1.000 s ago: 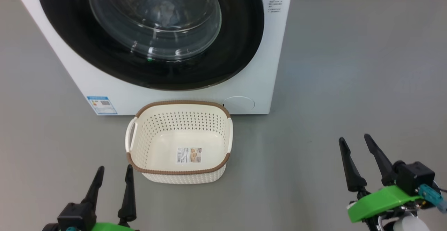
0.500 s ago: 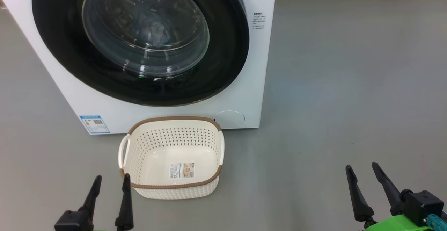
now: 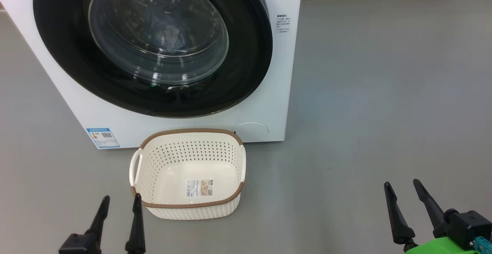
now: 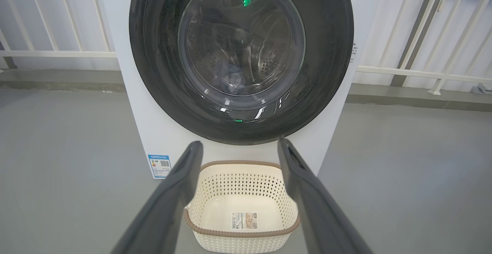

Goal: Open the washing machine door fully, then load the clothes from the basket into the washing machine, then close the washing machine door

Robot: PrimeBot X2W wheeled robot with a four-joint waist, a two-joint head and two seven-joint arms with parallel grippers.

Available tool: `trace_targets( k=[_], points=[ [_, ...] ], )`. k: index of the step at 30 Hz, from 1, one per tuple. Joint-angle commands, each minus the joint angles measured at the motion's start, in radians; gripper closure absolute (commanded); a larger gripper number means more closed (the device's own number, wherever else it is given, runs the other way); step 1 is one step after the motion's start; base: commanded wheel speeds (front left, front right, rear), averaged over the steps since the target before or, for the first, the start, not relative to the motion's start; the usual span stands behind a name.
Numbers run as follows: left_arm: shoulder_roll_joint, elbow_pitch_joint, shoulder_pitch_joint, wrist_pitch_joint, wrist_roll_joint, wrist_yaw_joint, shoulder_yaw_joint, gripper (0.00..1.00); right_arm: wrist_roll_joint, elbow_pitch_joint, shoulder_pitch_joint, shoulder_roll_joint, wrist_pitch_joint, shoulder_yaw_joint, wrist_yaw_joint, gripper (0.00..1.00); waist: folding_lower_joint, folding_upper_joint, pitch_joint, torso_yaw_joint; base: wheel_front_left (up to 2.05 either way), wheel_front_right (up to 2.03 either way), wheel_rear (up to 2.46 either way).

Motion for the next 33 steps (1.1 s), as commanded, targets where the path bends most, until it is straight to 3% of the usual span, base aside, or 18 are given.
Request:
trace_targets(
  k=[1,20,21,33],
  points=[
    [0.019,-0.027,-0.024,-0.002,-0.013,0.008,0.032,0.00,-0.008,-0.031,-0.020,-0.006,-0.001,0.021,0.000,0.00,0.0000,0.0000,-0.001,0.001,0.00,0.00,0.00],
    [0.025,-0.019,-0.029,-0.007,-0.021,0.017,0.021,0.00,0.000,-0.024,-0.025,-0.005,0.002,0.027,0.000,0.00,0.0000,0.0000,-0.001,0.004,0.00,0.00,0.00],
    [0.003,0.004,0.000,0.000,-0.016,0.008,-0.012,1.00,0.001,0.004,0.000,0.003,0.001,0.000,0.000,1.00,0.0000,0.0000,-0.001,0.004,0.00,0.00,0.00],
    [-0.020,0.052,0.005,0.020,-0.104,-0.005,-0.001,1.00,0.099,0.068,-0.005,0.009,0.016,-0.001,0.000,1.00,0.0016,0.0000,-0.003,0.001,0.00,0.00,0.00]
  ],
)
